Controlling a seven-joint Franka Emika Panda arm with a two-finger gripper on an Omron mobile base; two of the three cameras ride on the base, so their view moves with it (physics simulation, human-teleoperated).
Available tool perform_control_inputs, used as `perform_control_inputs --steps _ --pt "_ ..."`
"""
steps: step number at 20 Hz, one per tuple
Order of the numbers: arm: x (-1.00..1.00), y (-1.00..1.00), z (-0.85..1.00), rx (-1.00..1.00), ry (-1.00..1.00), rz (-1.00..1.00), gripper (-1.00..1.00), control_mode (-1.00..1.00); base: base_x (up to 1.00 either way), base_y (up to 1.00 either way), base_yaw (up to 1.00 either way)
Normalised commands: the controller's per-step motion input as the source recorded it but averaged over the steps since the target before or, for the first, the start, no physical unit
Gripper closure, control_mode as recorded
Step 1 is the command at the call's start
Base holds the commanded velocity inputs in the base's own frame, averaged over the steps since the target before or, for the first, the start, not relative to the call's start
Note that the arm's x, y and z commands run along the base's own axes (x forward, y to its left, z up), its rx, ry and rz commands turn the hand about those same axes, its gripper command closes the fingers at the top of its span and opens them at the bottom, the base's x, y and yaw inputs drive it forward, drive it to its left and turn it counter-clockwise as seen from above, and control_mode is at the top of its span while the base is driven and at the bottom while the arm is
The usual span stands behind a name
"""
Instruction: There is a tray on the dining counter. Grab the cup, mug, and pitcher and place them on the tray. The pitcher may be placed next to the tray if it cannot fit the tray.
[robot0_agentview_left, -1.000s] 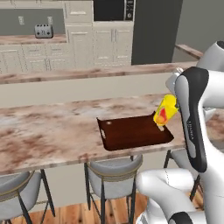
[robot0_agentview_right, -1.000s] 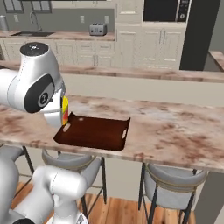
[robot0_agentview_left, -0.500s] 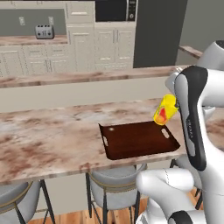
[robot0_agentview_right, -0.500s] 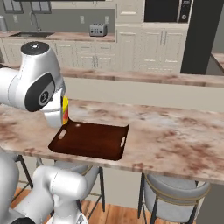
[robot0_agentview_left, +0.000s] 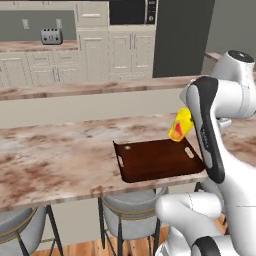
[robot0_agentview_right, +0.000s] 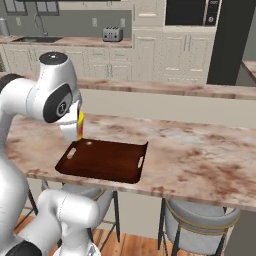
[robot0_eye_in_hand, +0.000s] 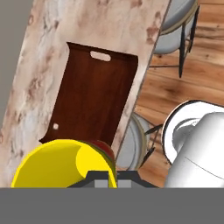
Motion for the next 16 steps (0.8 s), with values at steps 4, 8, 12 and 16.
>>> perform_control_inputs --steps 4,8,12,16 --pt "0.82 0.31 -0.54 -0.02 0.14 0.0 1.0 -1.0 0.0 0.0 0.0" --pt "0.62 0.54 -0.53 -0.09 0.07 0.0 1.0 -1.0 0.0 0.0 0.0" --pt "0.54 0.31 -0.5 -0.04 0.04 0.0 1.0 -1.0 0.0 0.0 0.0" --pt "0.5 0.04 -0.43 0.0 0.04 0.0 1.0 -1.0 0.0 0.0 0.0"
